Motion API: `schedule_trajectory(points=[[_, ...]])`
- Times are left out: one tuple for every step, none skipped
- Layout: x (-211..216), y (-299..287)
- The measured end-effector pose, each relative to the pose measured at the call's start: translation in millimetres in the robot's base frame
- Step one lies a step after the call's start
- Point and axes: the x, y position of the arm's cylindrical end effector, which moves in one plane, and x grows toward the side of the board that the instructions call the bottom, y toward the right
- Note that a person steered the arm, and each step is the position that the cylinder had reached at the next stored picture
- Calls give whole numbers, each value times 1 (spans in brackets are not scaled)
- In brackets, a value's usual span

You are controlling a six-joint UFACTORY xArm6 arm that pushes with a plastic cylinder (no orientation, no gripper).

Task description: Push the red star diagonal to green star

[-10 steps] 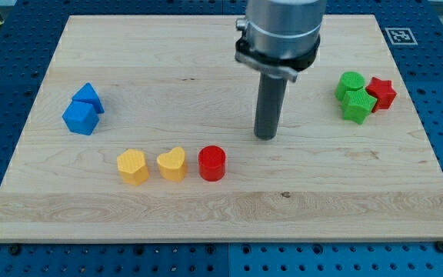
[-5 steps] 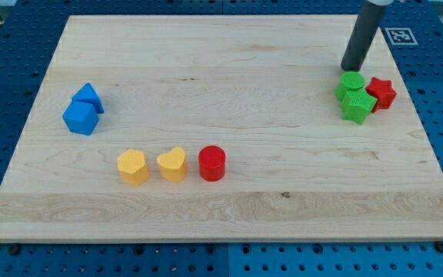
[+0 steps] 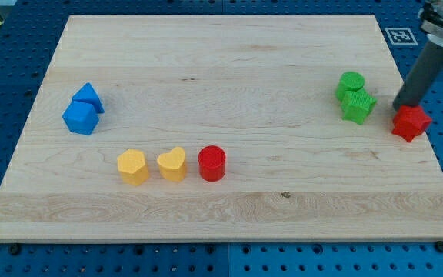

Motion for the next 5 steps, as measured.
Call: schedule_trajectory(points=[[7, 22], [17, 23], [27, 13], [45, 10], [67, 10]])
